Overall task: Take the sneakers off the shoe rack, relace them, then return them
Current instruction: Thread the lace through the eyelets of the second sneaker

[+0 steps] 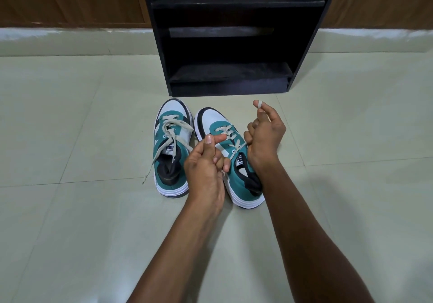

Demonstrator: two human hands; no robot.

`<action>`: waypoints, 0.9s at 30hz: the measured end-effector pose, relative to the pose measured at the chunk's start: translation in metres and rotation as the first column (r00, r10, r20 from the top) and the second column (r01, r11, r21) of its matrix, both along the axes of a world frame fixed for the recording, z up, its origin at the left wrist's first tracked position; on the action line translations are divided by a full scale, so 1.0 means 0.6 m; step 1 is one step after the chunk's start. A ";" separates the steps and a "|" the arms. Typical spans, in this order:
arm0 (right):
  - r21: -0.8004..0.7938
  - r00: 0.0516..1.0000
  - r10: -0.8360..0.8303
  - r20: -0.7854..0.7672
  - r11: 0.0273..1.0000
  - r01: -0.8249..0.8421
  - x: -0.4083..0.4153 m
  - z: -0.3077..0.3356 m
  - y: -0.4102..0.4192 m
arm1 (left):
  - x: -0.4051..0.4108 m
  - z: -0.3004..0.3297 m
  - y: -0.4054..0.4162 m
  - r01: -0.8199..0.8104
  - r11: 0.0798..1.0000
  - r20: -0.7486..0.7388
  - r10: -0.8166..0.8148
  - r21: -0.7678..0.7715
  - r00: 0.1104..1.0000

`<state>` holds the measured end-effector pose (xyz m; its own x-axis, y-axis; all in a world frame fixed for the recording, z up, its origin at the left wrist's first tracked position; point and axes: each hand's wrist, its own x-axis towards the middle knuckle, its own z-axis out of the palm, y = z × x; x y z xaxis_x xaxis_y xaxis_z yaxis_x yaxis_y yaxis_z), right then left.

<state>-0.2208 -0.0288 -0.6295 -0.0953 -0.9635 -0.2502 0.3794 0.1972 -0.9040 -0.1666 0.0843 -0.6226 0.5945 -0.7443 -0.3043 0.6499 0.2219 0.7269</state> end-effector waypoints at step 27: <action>-0.054 0.375 0.142 -0.916 0.883 -0.465 -0.148 0.057 0.027 | 0.053 0.042 0.004 -0.016 0.914 0.717 -0.307 0.405 0.626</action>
